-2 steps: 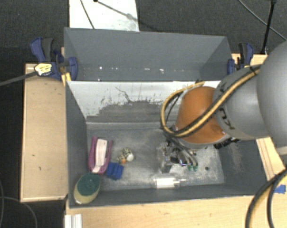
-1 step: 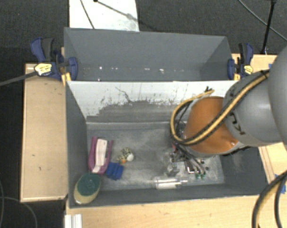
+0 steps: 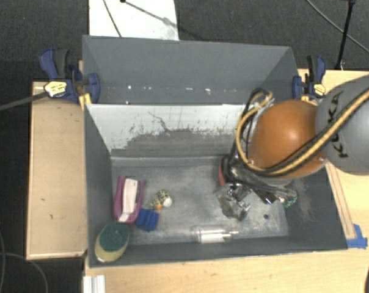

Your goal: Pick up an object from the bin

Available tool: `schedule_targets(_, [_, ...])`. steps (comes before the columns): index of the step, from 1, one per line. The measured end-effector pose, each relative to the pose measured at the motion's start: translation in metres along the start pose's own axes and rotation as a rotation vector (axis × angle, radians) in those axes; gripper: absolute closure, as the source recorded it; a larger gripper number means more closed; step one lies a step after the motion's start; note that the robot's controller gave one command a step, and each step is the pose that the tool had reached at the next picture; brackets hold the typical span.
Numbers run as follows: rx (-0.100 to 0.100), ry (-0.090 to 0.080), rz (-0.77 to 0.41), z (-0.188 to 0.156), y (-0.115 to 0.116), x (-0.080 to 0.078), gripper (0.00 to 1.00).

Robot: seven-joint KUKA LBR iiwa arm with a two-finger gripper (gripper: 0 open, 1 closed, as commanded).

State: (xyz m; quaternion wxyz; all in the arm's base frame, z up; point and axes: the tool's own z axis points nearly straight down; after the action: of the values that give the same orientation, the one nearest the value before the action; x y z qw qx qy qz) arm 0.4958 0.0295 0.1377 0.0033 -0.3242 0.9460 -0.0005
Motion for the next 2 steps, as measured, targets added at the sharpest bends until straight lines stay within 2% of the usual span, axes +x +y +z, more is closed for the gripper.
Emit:
schedule_targets(1, [-0.002,0.002,0.0,0.001,0.001,0.001,0.0])
schedule_targets(2, [0.006,-0.002,0.069,-0.019,-0.09,-0.023,0.0])
